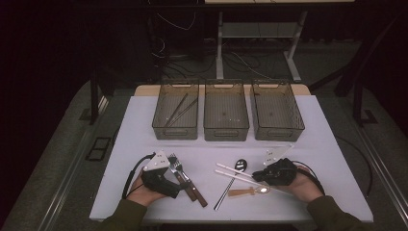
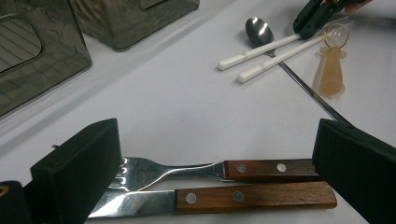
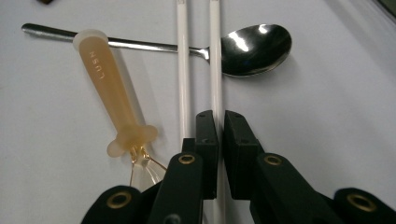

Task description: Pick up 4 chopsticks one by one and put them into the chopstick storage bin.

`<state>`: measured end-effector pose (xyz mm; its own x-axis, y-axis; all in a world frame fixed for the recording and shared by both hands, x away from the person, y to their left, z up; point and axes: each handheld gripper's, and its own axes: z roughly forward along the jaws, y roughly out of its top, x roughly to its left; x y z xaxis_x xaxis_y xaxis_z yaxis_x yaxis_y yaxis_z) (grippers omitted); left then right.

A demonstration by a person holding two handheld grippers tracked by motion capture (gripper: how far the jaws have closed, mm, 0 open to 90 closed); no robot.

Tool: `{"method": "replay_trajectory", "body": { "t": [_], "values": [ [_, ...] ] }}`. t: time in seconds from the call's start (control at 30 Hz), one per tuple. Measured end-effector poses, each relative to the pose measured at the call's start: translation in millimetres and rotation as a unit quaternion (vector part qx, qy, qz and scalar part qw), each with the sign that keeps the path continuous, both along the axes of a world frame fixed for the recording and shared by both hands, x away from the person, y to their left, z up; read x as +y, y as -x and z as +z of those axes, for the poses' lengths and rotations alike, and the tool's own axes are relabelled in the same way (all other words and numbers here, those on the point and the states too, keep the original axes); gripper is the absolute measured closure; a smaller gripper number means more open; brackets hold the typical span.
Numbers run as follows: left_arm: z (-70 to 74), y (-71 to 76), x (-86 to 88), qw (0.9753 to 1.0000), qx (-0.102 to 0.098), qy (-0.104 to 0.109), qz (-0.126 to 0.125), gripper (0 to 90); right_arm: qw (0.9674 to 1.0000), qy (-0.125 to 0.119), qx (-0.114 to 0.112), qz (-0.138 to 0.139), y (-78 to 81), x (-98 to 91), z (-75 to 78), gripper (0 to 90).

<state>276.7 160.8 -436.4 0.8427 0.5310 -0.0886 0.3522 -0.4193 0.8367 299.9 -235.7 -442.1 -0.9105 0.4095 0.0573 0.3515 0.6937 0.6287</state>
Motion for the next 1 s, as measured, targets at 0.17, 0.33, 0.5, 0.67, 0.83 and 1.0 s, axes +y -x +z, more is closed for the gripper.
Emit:
{"method": "replay_trajectory", "body": {
  "t": [0.17, 0.33, 0.5, 0.67, 0.83, 1.0],
  "values": [
    [0.3, 0.3, 0.1, 1.0, 0.0, 0.002, -0.001, 0.1, 0.9995, -0.025, 0.01, -0.013, 1.1, -3.1, 6.0, 85.3],
    [1.3, 1.4, 0.5, 1.0, -0.002, -0.001, -0.003, 0.0, 0.9992, -0.034, 0.007, -0.018, 0.9, -7.6, 11.4, 85.2],
    [2.7, 4.1, 0.3, 1.0, -0.004, -0.005, -0.005, 0.0, 0.9985, -0.051, 0.004, -0.019, 0.9, -12.4, 17.4, 85.2],
    [2.4, 7.5, -0.2, 0.9999, -0.002, -0.007, -0.01, 0.0, 0.9978, -0.062, 0.003, -0.025, 0.4, -16.2, 20.5, 85.2],
    [1.0, 11.0, 2.0, 0.9999, 0.0, -0.007, -0.014, 0.0, 0.9966, -0.078, 0.0, -0.029, -0.1, -19.7, 25.9, 85.2],
    [-2.3, 10.2, 3.7, 0.9999, 0.004, -0.005, -0.011, 0.0, 0.9951, -0.092, -0.001, -0.034, -0.8, -20.9, 30.6, 85.2]
  ]
}}
